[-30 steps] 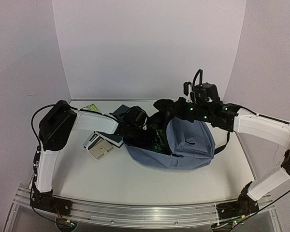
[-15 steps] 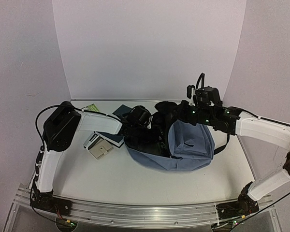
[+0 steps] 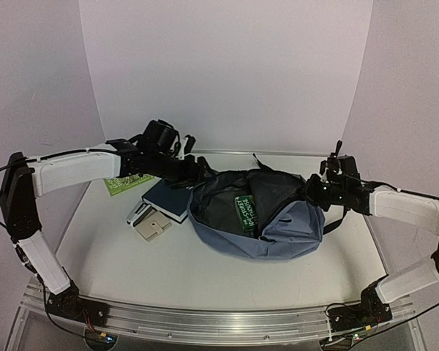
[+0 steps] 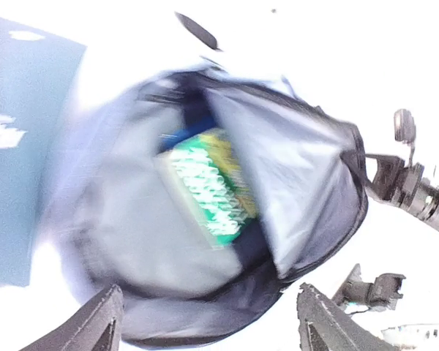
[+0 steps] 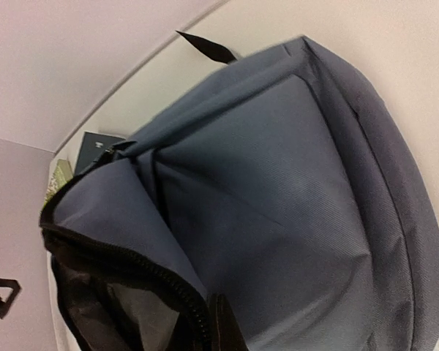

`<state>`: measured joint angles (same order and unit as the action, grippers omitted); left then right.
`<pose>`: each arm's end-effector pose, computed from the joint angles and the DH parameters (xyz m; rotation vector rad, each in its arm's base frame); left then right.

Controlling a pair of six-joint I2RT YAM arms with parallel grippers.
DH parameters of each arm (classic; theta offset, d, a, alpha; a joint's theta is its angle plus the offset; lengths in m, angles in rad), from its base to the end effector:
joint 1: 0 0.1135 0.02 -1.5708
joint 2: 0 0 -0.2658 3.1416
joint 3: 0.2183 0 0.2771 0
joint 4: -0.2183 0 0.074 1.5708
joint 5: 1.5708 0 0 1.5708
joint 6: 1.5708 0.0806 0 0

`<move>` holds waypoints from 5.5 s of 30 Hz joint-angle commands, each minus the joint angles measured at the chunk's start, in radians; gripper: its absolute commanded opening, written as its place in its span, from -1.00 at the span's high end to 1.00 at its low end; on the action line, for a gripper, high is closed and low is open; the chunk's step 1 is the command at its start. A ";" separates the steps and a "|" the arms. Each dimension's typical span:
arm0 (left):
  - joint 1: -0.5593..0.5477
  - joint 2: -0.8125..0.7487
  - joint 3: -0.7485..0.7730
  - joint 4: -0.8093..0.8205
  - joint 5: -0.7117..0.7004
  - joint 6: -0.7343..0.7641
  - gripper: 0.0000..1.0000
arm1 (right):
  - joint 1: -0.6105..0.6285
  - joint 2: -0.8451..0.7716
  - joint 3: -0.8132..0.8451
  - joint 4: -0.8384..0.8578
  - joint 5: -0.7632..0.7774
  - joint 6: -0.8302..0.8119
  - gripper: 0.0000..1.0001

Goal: Pack the student bag
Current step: Pick up the book at the corner of the board.

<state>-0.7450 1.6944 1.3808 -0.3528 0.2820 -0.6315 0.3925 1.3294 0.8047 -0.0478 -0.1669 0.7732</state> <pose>0.3138 -0.3200 0.2573 0.3039 2.4066 -1.0120 0.3179 0.1461 0.2049 0.3261 2.2364 0.8351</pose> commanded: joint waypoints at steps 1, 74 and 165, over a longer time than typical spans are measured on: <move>0.150 -0.088 -0.082 -0.146 -0.048 0.025 -0.69 | -0.045 0.054 -0.069 0.079 -0.010 0.015 1.00; 0.892 0.637 0.384 -0.091 -0.069 0.142 0.79 | -0.072 -0.231 0.022 -0.056 -0.117 -0.116 -0.77; 0.497 -0.021 -0.462 0.445 0.505 -0.180 1.00 | 0.296 0.569 0.260 0.388 -0.327 -0.067 -0.88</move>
<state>-0.2735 1.6503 0.9142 0.0704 0.7908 -0.8812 0.6701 1.8309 0.9910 0.3493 -0.5087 0.7263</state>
